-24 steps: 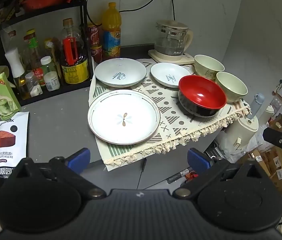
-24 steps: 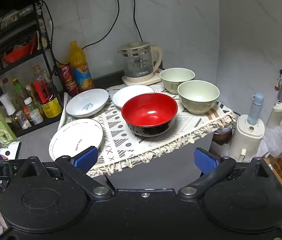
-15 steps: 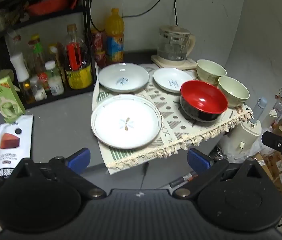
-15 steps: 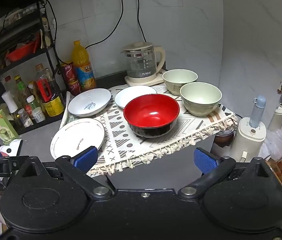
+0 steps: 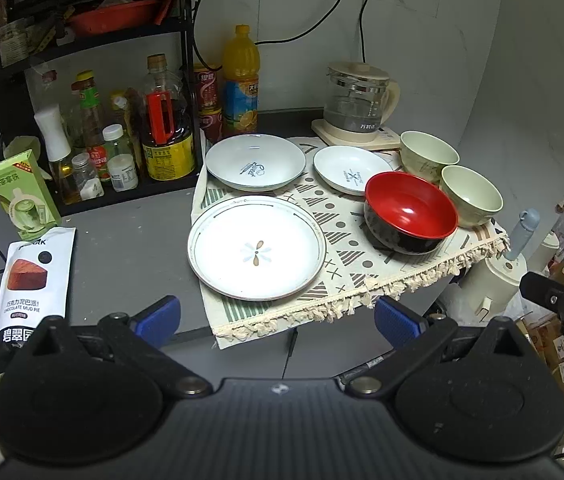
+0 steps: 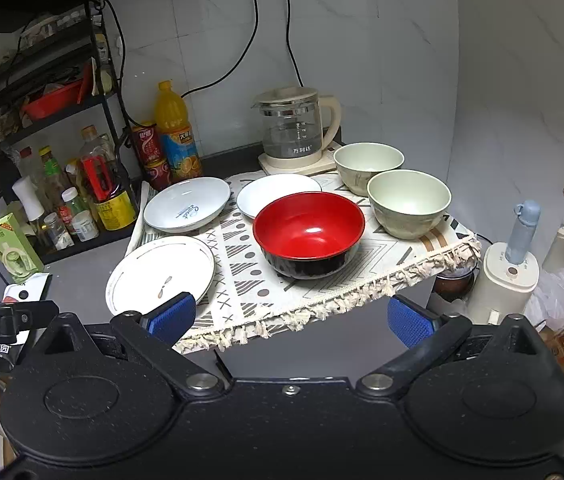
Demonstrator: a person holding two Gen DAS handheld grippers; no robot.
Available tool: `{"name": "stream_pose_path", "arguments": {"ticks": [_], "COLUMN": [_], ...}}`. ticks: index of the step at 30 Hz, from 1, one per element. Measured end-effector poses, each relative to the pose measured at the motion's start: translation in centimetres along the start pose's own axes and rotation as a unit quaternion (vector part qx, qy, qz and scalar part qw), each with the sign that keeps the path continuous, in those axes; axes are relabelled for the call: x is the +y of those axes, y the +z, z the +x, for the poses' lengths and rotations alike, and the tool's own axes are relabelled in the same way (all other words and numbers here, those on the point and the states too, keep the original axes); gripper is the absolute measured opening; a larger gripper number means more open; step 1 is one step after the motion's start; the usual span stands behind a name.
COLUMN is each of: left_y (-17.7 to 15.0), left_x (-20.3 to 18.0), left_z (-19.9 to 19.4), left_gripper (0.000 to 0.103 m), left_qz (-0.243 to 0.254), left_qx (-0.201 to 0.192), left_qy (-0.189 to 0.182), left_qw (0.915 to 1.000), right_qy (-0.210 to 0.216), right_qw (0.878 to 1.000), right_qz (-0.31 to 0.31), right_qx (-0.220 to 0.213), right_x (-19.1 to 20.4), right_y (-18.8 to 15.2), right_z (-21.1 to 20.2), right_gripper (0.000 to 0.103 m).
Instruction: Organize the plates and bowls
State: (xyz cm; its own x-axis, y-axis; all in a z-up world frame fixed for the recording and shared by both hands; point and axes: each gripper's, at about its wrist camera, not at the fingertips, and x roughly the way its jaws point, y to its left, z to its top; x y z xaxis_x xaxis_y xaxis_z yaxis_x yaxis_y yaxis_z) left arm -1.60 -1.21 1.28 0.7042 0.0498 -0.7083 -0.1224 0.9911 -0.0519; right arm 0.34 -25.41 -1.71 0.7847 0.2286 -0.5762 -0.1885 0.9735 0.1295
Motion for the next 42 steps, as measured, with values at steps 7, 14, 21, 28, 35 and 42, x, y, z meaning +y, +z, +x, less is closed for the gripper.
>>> {"name": "stream_pose_path", "arguments": {"ticks": [7, 14, 21, 28, 35, 42], "left_y": [0.3, 0.3, 0.1, 0.4, 0.5, 0.8], "left_x": [-0.3, 0.2, 0.8, 1.2, 1.4, 1.4], "left_z": [-0.3, -0.3, 0.1, 0.5, 0.7, 1.2], "left_gripper": [0.102, 0.102, 0.102, 0.102, 0.102, 0.102], "left_qz": [0.005, 0.002, 0.0, 0.001, 0.004, 0.008], "left_qx": [-0.003, -0.001, 0.005, 0.007, 0.006, 0.007], "left_qy": [0.01, 0.013, 0.013, 0.011, 0.009, 0.008], "left_qw": [0.9999, 0.9999, 0.9999, 0.9999, 0.9999, 0.9999], "right_qy": [0.009, 0.017, 0.006, 0.009, 0.007, 0.004], "right_qw": [1.0, 1.0, 1.0, 1.0, 1.0, 1.0], "right_qz": [-0.006, 0.003, -0.005, -0.014, -0.016, -0.014], "right_qx": [-0.003, 0.003, 0.009, 0.014, 0.014, 0.011], "right_x": [-0.1, -0.3, 0.3, 0.9, 1.2, 1.3], "right_y": [0.3, 0.8, 0.1, 0.2, 0.3, 0.4], "right_z": [-0.1, 0.0, 0.1, 0.9, 1.1, 1.1], "right_gripper": [0.103, 0.103, 0.103, 0.103, 0.103, 0.103]}}
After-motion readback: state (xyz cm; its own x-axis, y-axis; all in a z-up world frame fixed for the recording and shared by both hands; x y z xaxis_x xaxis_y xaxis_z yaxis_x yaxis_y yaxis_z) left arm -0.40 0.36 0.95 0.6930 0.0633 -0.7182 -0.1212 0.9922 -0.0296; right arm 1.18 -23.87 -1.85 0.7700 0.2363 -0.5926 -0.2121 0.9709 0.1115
